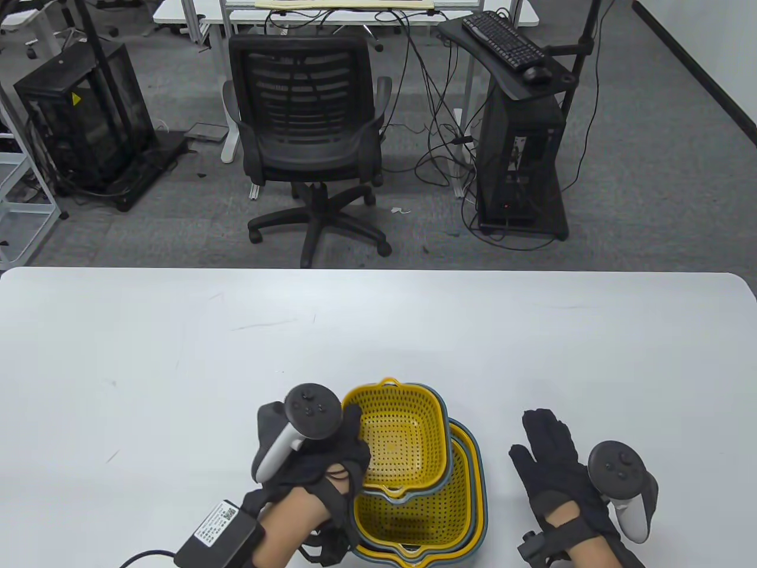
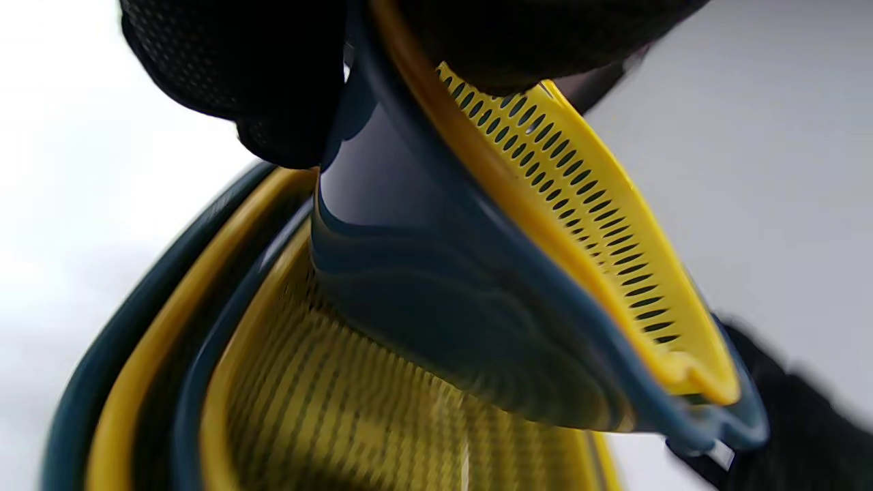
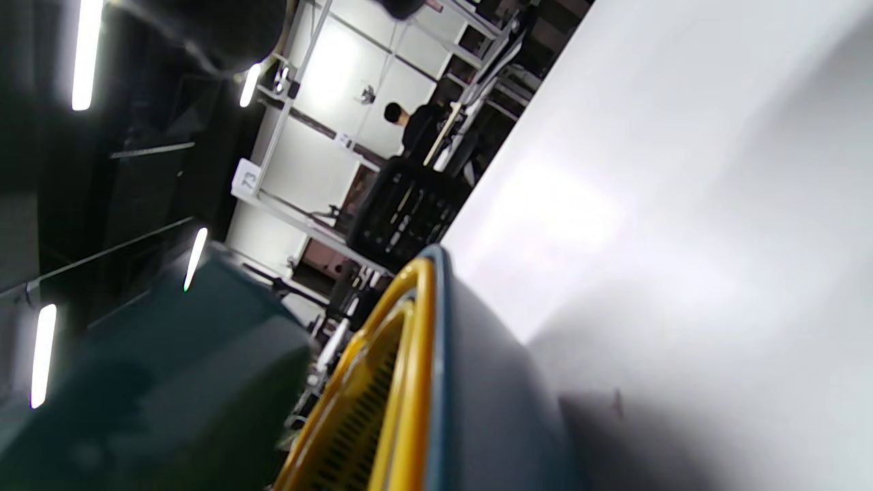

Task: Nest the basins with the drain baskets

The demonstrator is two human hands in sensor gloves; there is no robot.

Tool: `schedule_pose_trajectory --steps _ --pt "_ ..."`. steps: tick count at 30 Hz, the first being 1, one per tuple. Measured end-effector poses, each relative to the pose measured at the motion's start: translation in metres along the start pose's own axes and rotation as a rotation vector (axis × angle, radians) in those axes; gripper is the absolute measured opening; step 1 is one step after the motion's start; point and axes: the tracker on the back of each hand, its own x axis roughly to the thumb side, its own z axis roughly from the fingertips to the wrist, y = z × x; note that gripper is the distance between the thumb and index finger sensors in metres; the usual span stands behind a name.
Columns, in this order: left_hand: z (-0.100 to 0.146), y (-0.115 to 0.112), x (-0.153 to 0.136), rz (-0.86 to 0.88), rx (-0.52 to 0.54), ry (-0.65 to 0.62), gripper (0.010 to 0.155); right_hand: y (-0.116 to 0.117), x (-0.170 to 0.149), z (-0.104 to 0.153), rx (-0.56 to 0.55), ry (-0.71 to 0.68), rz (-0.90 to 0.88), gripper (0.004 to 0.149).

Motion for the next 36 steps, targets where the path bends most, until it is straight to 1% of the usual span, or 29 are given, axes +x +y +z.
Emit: schedule_pose_trajectory --steps 2,6,8,12,13,15,20,22,24,25,27,29,30,32,33,35,36 --pt "-0.002 -0.014 0.005 -0.069 -0.011 0.011 0.068 -0.002 0.001 0.001 -0.003 -0.008 0.011 0.072" --pt "-0.005 -0.034 0.012 -0.203 0.037 0.028 0.068 -0.004 0.004 0.002 -0.007 -0.017 0.021 0.072" --pt "-0.007 -0.043 0.016 -0.278 0.038 0.04 0.068 -0.004 0.005 0.002 -0.007 -0.018 0.014 0.073" --pt "-0.006 -0.057 0.024 -0.391 0.111 0.039 0.067 -0.005 0.004 0.002 -0.005 -0.016 0.002 0.073" --pt "-0.006 -0.061 0.025 -0.42 0.145 0.039 0.067 -0.005 0.004 0.002 -0.003 -0.014 -0.003 0.073" --pt "-0.008 -0.067 0.026 -0.473 0.153 0.057 0.067 -0.005 0.004 0.003 0.002 -0.012 -0.011 0.073" --pt "-0.015 -0.08 0.017 -0.45 0.097 0.099 0.068 -0.005 0.004 0.003 0.004 -0.011 -0.013 0.073" --pt "-0.015 -0.083 0.015 -0.462 0.105 0.099 0.068 -0.006 0.004 0.003 0.003 -0.008 -0.019 0.073" --pt "-0.014 -0.086 0.013 -0.461 0.081 0.107 0.069 -0.006 0.004 0.003 0.011 -0.004 -0.026 0.073" --pt "-0.014 -0.086 0.012 -0.45 0.079 0.102 0.069 -0.006 0.004 0.003 0.013 -0.003 -0.026 0.073" --pt "-0.012 -0.087 0.006 -0.355 0.057 0.081 0.07 -0.006 0.005 0.002 0.018 -0.002 -0.019 0.073" --pt "-0.012 -0.086 0.0 -0.296 0.029 0.068 0.07 -0.005 0.004 0.002 0.019 -0.001 -0.016 0.073" --pt "-0.01 -0.084 -0.002 -0.275 0.03 0.061 0.07 -0.005 0.003 0.002 0.018 0.002 -0.019 0.073" --pt "-0.005 -0.072 -0.008 -0.189 0.06 0.014 0.07 -0.003 0.0 0.001 0.033 0.016 -0.021 0.073" --pt "-0.002 -0.067 -0.009 -0.153 0.091 -0.006 0.07 -0.002 -0.002 0.001 0.041 0.023 -0.019 0.073" --pt "0.008 -0.044 -0.019 -0.034 0.26 -0.08 0.068 -0.003 -0.005 0.0 0.04 0.038 -0.015 0.073" --pt "0.01 -0.035 -0.024 -0.01 0.318 -0.098 0.068 -0.004 -0.006 0.0 0.037 0.041 -0.012 0.072"
